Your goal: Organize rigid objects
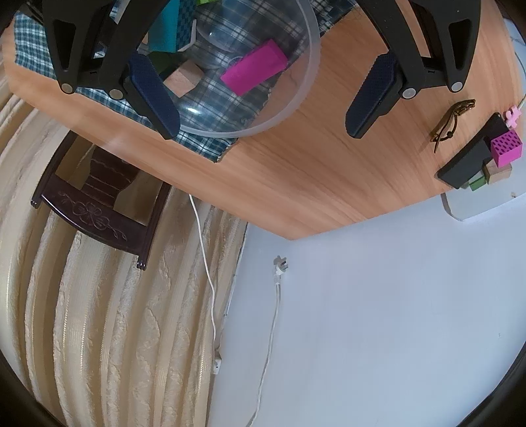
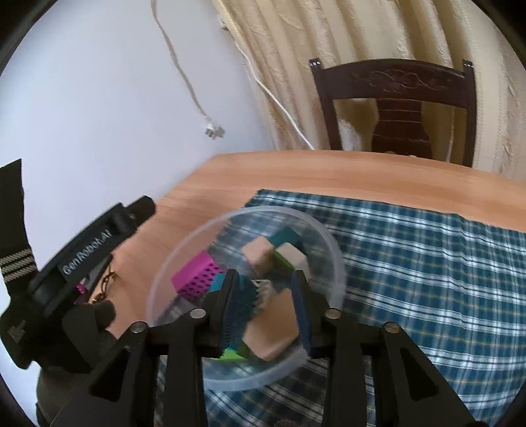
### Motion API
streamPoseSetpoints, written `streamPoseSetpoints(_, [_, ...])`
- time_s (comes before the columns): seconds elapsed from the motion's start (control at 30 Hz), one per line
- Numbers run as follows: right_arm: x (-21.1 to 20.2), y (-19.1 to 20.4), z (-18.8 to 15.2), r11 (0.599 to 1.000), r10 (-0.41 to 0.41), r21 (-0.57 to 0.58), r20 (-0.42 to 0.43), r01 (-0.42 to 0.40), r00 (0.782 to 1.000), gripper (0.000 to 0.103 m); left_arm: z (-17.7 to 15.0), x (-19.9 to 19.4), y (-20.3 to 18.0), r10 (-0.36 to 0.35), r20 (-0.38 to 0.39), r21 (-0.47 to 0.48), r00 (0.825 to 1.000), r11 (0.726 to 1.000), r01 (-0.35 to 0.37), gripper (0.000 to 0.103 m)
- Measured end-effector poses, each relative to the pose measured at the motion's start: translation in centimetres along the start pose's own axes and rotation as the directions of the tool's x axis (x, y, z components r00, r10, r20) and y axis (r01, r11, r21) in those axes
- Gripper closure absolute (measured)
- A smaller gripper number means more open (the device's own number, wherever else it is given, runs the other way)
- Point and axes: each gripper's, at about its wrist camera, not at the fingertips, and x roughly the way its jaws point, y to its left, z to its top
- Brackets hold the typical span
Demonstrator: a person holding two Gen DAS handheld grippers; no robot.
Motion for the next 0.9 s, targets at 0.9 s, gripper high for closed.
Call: streamPoseSetpoints(0.9, [-4.1,0.5,-1.1,0.98,-0.153,-0.104,0.14,0.168,0.978,0.005,-0.5,-0.2,-1.2,0.041,0.038,0.066,0.998,0.997,-0.043,0.0])
